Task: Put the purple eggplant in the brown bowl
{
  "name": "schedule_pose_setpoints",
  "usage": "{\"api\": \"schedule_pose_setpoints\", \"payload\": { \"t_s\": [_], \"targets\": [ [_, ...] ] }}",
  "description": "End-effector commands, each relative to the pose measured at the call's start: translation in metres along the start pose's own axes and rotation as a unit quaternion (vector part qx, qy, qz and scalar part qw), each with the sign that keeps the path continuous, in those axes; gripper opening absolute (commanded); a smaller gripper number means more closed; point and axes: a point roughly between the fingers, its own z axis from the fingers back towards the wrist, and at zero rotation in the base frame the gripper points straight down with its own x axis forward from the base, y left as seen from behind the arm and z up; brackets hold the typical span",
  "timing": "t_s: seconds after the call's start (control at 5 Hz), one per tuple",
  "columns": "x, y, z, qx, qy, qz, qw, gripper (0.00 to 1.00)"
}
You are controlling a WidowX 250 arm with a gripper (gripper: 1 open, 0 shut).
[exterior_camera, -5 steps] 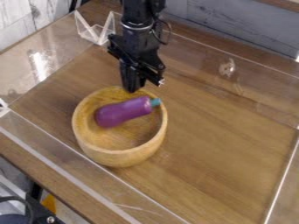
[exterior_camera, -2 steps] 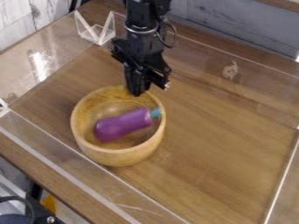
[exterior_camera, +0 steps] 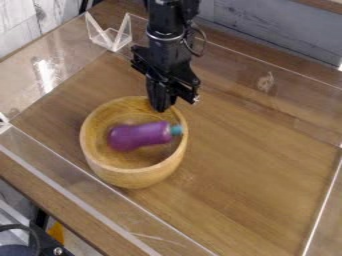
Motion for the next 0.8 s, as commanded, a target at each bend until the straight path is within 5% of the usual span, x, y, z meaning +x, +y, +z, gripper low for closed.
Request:
{"api": "schedule_pose_setpoints", "payload": {
  "t_s": [0.0, 0.6],
  "targets": [
    [0.006, -0.006, 0.010, 0.003, -0.024, 0.002, 0.9997, 0.00],
    [0.013, -0.023, 0.003, -0.005, -0.030, 0.003, 0.9995, 0.00]
  ]
}}
